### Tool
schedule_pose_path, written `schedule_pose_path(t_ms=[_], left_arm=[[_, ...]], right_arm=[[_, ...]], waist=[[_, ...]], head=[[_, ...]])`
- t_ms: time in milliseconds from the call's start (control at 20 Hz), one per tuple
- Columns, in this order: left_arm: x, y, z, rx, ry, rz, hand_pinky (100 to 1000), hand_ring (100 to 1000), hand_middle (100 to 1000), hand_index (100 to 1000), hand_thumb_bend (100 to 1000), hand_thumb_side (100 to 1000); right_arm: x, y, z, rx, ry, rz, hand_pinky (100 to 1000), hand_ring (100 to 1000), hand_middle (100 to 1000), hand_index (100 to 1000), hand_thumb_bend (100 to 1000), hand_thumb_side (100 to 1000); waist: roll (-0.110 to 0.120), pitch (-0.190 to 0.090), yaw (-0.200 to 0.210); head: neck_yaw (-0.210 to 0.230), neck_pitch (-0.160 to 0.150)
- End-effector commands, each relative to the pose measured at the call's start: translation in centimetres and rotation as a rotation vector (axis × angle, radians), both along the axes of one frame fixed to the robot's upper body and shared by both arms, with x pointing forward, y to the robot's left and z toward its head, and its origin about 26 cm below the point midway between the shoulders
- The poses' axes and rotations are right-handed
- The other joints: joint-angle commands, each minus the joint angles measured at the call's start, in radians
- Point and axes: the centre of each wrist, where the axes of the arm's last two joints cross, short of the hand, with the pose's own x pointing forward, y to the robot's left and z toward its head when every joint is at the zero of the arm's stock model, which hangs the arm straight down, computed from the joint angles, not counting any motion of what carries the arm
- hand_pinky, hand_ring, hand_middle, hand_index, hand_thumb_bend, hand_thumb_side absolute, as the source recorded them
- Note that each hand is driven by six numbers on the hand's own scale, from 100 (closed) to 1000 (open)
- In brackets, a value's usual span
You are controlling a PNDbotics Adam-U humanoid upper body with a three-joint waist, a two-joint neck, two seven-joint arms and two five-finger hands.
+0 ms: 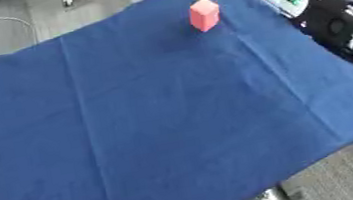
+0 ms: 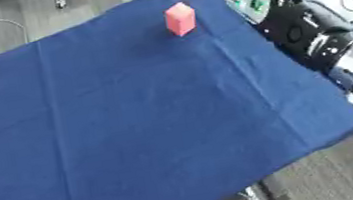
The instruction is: Pick up the objects with one hand, pass them to the other hand, and then place them into the box on the other side of the table.
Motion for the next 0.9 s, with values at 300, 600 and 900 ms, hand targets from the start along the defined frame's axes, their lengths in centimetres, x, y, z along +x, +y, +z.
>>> schedule_pose_path(t_ms=[300,600,900], left_arm=[[-0.3,-0.4,1.0,0.000,-0.028,-0.022,736,722,712,844,521,780],[-0.3,-0.6,1.0,0.003,-0.026,-0.033,737,721,713,845,519,783],[-0.3,-0.7,1.1,0.007,-0.029,-0.039,739,720,713,845,519,784]], right_arm=[[0.0,-2.4,-0.8,0.041,0.030,-0.089,954,833,828,977,440,593],[0.3,-2.3,-1.6,0.074,0.057,-0.080,950,821,820,976,432,599],[0.4,-2.2,-2.5,0.078,0.087,-0.080,949,822,819,976,430,599]], waist=[[-0.012,0.007,0.016],[-0.010,0.011,0.026],[-0.008,0.016,0.035]], head=[[-0.046,-0.003],[-0.064,-0.003],[-0.075,-0.003]])
